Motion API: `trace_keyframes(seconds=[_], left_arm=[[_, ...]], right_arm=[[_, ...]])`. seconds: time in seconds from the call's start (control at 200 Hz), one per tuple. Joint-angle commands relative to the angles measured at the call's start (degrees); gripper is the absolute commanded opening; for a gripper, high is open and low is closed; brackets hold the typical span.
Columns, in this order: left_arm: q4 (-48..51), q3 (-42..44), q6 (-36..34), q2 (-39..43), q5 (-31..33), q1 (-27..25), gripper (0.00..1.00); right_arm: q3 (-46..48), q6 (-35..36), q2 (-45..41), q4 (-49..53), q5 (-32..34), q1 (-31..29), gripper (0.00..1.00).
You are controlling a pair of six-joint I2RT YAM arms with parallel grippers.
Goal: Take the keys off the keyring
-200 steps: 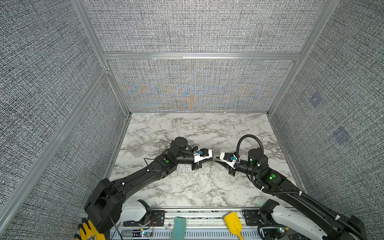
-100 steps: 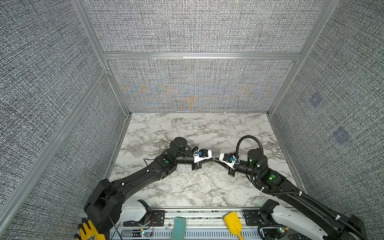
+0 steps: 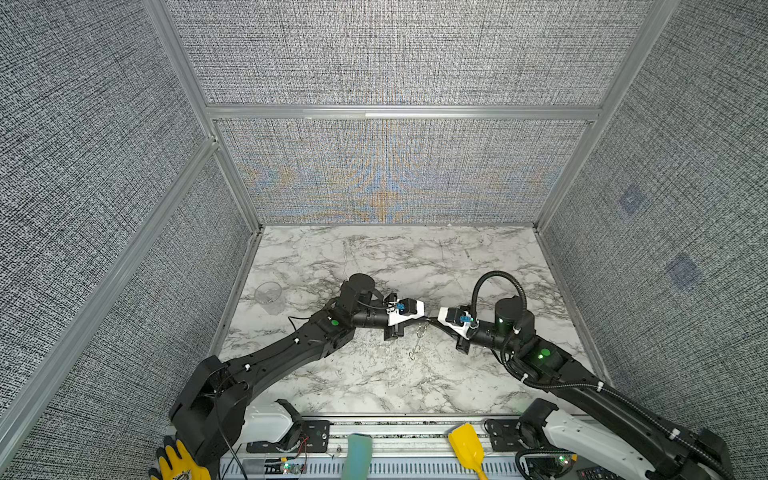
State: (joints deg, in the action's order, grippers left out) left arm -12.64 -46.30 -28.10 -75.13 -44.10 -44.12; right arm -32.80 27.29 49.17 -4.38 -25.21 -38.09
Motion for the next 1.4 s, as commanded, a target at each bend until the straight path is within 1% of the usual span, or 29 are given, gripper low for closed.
trace_keyframes(seconds=[0.0, 0.025, 0.04, 0.11, 0.18, 0.28, 0.385, 0.45, 0.635, 0.82, 1.396], left_arm=[[0.6, -0.8, -0.9, -0.1, -1.2, 0.0, 0.00], [0.9, -0.9, -1.0, -0.1, -1.1, 0.0, 0.00], [1.0, -0.8, -1.1, -0.1, -1.0, 0.0, 0.02], [1.6, -0.9, -1.2, 0.2, 0.2, 0.0, 0.11], [2.9, -1.0, -2.1, 1.1, 2.5, 0.1, 0.24], [4.7, -0.6, -4.1, 3.4, 6.1, 0.1, 0.30], [8.6, -1.2, -8.1, 5.3, 9.5, 0.0, 0.31], [11.3, -1.8, -10.2, 5.7, 10.4, 0.1, 0.29], [11.1, -1.8, -12.4, 6.7, 11.7, -0.8, 0.27], [11.8, -2.7, -14.8, 6.1, 12.6, -2.3, 0.27], [13.4, -4.1, -16.1, 3.5, 14.4, -5.1, 0.23]], right_arm=[[0.2, -0.2, -0.2, -0.8, -0.8, 0.0, 0.05], [0.1, -0.3, -0.2, -0.7, -0.7, 0.0, 0.03], [0.1, -0.2, -0.2, -0.6, -0.7, 0.0, 0.02], [-0.4, -0.4, -0.2, 0.4, -0.7, 0.0, 0.00], [-1.1, -0.8, -0.1, 1.6, -0.7, 0.0, 0.00], [-2.3, -1.7, 0.2, 4.5, -0.7, 0.0, 0.00], [-4.2, -2.5, 1.1, 8.2, -1.1, 0.0, 0.00], [-5.4, -2.7, 2.0, 10.6, -1.4, 0.0, 0.00], [-8.5, -2.8, 4.0, 16.1, -1.7, 0.0, 0.00], [-10.0, -2.9, 5.4, 17.0, -2.0, 0.0, 0.00], [-11.3, -3.2, 7.5, 17.8, -2.3, 0.0, 0.00]])
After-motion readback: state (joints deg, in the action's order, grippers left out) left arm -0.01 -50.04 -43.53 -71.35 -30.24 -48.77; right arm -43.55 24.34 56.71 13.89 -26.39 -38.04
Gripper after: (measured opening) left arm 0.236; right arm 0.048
